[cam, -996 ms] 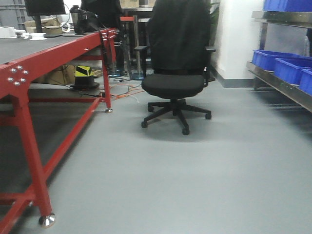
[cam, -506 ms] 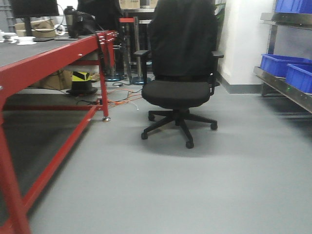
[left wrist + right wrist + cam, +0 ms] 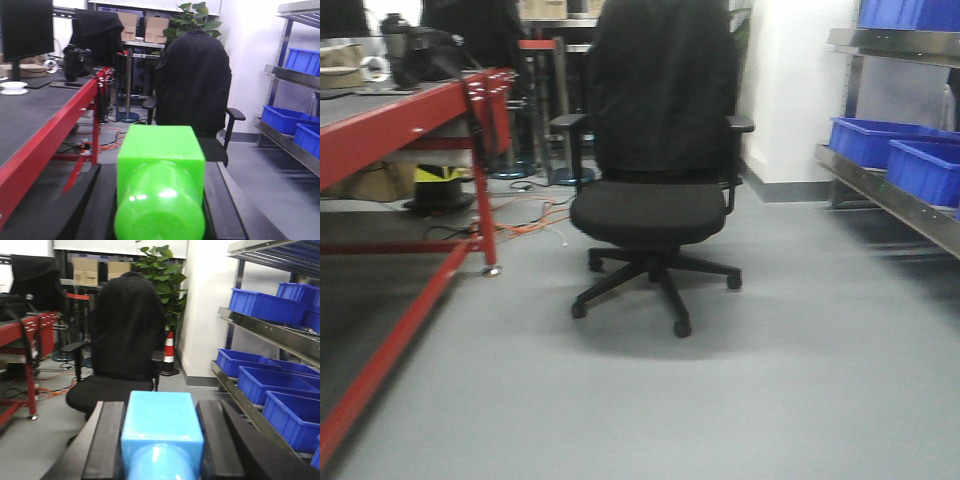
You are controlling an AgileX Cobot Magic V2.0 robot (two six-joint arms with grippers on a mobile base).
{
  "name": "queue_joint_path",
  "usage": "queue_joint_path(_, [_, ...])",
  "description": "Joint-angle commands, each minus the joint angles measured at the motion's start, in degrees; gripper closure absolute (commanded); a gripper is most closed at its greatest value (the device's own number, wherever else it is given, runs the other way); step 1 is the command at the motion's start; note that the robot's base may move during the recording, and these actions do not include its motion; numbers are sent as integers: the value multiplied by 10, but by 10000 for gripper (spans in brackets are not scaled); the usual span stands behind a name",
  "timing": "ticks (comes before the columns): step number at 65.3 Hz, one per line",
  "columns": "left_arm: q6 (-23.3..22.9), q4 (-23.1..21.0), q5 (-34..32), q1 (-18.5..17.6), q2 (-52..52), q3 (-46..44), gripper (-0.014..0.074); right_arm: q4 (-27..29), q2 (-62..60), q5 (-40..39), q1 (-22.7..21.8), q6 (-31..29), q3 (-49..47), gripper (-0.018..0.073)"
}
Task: Grab block from conveyor and place in blue bin
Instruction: 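Drive the base away from the conveyor holding both bricks, then drive up to the steel shelf of blue bins and stop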
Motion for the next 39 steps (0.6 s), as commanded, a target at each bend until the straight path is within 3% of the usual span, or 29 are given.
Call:
queue_joint_path(1, [0, -5, -8, 0, -3, 0, 708, -7, -2, -13, 0, 0, -4, 721])
queue_joint_path(39, [0, -5, -8, 0, -3, 0, 708, -7, -2, -13, 0, 0, -4, 721])
